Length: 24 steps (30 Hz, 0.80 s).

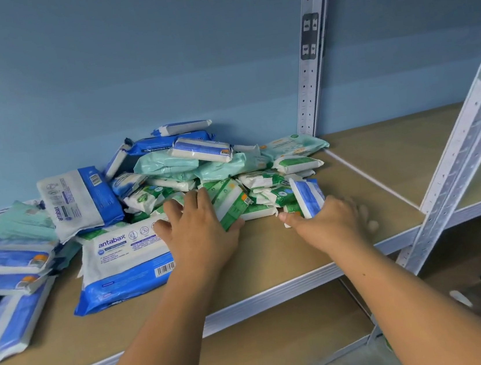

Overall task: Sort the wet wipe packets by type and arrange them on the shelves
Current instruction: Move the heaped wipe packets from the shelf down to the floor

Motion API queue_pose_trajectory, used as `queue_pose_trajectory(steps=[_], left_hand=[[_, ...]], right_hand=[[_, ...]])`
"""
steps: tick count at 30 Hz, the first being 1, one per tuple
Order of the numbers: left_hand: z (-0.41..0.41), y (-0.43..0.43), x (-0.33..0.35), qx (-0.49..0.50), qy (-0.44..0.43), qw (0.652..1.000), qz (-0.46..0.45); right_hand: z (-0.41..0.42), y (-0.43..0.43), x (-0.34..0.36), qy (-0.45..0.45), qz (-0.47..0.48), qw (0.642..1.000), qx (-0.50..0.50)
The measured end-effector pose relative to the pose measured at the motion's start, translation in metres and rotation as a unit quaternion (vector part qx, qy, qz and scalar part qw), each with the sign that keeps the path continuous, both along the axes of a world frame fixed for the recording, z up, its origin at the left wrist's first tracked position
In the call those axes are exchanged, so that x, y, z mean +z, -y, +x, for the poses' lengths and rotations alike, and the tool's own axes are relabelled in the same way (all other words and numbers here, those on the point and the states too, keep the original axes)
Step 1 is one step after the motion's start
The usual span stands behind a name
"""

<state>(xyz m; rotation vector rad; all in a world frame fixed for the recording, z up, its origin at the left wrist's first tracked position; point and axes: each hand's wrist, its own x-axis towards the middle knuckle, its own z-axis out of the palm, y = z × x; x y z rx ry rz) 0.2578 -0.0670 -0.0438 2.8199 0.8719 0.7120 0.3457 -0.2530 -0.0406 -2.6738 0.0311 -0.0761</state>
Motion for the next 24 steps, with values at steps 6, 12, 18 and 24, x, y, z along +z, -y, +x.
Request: queue_pose_trajectory(steps=[6, 12, 18, 24], left_hand=[[0.008, -0.002, 0.005, 0.016, -0.011, 1.0, -0.004], [0.004, -0.002, 0.017, -0.005, 0.007, 1.0, -0.015], [0.0, 0.018, 0.017, -0.009, -0.104, 0.994, 0.013], [0.003, 0.027, 0.013, 0.01, -0.088, 0.996, -0.005]], right_hand=[[0.012, 0.001, 0.008, -0.084, 0.089, 0.993, 0.003], [0.017, 0.033, 0.04, -0.141, -0.094, 0.982, 0.079], [0.017, 0.048, 0.03, -0.11, -0.154, 0.976, 0.111], [0.009, 0.05, 0.019, -0.015, -0.151, 0.981, 0.121]])
